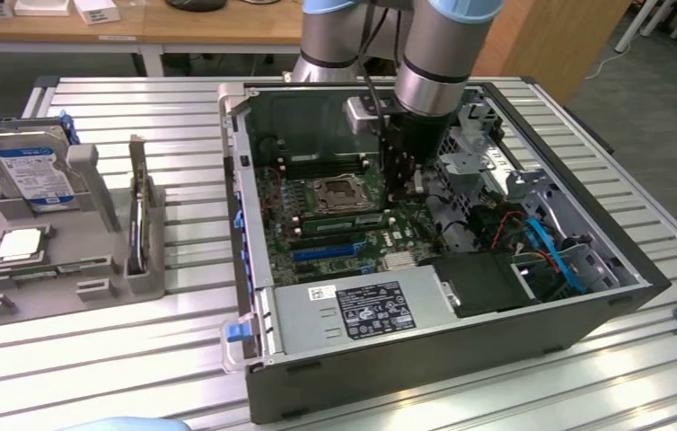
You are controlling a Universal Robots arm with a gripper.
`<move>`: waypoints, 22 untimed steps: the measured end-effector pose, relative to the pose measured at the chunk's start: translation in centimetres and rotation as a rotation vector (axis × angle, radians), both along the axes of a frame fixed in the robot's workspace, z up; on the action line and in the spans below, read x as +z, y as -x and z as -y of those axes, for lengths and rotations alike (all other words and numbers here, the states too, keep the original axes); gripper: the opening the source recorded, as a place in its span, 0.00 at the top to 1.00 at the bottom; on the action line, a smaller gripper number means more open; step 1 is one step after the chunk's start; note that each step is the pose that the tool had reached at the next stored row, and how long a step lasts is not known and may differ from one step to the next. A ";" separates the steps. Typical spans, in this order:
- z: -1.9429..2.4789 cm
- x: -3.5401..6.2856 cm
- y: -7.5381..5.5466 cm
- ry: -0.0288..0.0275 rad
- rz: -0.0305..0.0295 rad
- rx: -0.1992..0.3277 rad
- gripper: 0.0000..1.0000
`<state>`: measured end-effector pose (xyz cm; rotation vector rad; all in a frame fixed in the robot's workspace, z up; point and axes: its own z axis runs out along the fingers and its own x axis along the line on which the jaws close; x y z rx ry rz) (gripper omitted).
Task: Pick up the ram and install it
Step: 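Press down the ram until it locks into place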
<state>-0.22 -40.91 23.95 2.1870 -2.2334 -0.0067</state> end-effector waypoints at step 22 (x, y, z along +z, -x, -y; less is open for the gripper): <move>0.00 -1.20 -0.1 -0.0002 -0.0037 0.000 0.90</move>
